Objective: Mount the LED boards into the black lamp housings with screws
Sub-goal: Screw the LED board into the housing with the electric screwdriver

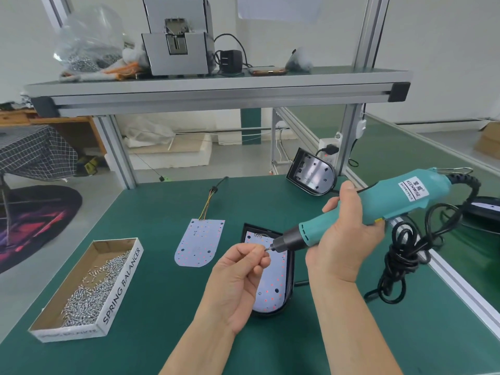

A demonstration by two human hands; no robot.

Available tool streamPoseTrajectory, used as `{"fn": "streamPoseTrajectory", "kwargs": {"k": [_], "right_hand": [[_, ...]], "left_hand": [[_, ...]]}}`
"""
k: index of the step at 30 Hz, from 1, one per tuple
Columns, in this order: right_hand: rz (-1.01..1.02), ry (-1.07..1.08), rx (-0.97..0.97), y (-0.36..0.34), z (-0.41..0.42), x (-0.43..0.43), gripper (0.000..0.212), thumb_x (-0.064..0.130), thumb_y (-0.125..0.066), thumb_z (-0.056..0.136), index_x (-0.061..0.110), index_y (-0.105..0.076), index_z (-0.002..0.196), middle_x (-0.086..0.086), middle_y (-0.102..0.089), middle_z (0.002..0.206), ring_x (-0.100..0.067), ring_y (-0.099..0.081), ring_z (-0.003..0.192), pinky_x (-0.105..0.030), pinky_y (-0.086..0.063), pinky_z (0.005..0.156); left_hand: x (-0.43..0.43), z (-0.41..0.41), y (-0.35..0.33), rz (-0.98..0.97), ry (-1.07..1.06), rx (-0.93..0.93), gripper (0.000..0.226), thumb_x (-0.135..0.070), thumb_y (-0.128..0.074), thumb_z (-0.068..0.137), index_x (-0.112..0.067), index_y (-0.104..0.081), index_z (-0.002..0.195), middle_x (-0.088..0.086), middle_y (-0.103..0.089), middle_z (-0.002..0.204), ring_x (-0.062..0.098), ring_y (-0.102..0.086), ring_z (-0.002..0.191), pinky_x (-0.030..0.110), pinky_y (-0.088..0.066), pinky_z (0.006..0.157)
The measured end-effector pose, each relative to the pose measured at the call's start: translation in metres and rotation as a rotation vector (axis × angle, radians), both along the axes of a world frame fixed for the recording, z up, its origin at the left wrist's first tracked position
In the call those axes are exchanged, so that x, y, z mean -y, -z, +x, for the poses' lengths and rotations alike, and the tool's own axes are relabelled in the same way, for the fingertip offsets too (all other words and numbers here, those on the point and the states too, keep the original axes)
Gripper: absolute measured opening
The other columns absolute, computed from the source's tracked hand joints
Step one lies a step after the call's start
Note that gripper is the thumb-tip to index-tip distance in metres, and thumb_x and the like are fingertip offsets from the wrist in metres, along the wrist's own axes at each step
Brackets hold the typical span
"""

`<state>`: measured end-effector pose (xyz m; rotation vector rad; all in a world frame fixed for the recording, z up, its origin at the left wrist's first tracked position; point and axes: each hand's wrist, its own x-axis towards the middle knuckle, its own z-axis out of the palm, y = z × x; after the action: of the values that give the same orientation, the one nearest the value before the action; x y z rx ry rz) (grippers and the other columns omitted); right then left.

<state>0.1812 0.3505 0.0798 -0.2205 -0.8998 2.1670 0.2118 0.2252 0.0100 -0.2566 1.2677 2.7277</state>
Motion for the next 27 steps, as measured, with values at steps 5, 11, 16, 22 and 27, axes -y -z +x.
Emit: {"fn": "streamPoseTrajectory", "kwargs": {"k": [5, 11, 16, 22, 27], "right_hand": [[-0.048, 0.015, 0.002, 0.002, -0.009, -0.004, 0.024, 0.018, -0.071, 0.084, 0.030, -0.058, 0.069, 0.011, -0.054, 0.054, -0.011, -0.049, 0.052, -0.032, -0.038, 0.063], [0.019, 0.032, 0.003, 0.004, -0.027, -0.007, 0.027, 0.019, -0.072, 0.080, 0.028, -0.055, 0.060, 0.005, -0.052, 0.052, -0.012, -0.046, 0.049, -0.022, -0.039, 0.053], [0.187, 0.007, 0.033, 0.015, -0.050, 0.003, 0.024, 0.020, -0.071, 0.079, 0.028, -0.061, 0.058, 0.004, -0.053, 0.053, -0.011, -0.048, 0.049, -0.020, -0.042, 0.051], [0.440, 0.006, 0.057, 0.035, -0.078, 0.027, 0.027, 0.032, -0.072, 0.078, 0.029, -0.051, 0.062, -0.010, -0.050, 0.060, -0.023, -0.047, 0.055, -0.036, -0.043, 0.053], [0.543, -0.021, 0.026, 0.048, -0.099, 0.043, 0.037, 0.030, -0.070, 0.080, 0.007, -0.046, 0.064, 0.005, -0.046, 0.053, -0.018, -0.044, 0.049, -0.034, -0.041, 0.050]], "left_hand": [[0.015, -0.008, 0.000, -0.077, 0.061, 0.016, 0.052, -0.037, -0.084, 0.063, -0.004, -0.078, 0.102, 0.012, -0.068, 0.079, 0.016, -0.068, 0.066, 0.016, -0.056, 0.059], [0.048, -0.038, 0.015, -0.593, -0.149, 0.145, 0.034, -0.047, -0.069, 0.088, -0.014, -0.074, 0.092, -0.007, -0.051, 0.064, 0.010, -0.042, 0.054, 0.022, -0.031, 0.048], [0.037, -0.053, 0.017, -0.990, 0.165, 0.221, 0.045, -0.053, -0.072, 0.057, -0.019, -0.045, 0.065, -0.009, -0.041, 0.062, 0.014, -0.036, 0.060, 0.030, -0.025, 0.057], [0.029, -0.068, 0.030, -0.964, 0.217, 0.252, 0.051, -0.035, -0.073, 0.061, 0.005, -0.069, 0.091, 0.014, -0.071, 0.085, 0.020, -0.057, 0.072, 0.031, -0.041, 0.071], [0.029, -0.073, 0.039, -0.925, 0.179, 0.283, 0.032, -0.014, -0.077, 0.080, 0.008, -0.071, 0.103, 0.019, -0.075, 0.103, 0.031, -0.073, 0.087, 0.040, -0.056, 0.081]]}}
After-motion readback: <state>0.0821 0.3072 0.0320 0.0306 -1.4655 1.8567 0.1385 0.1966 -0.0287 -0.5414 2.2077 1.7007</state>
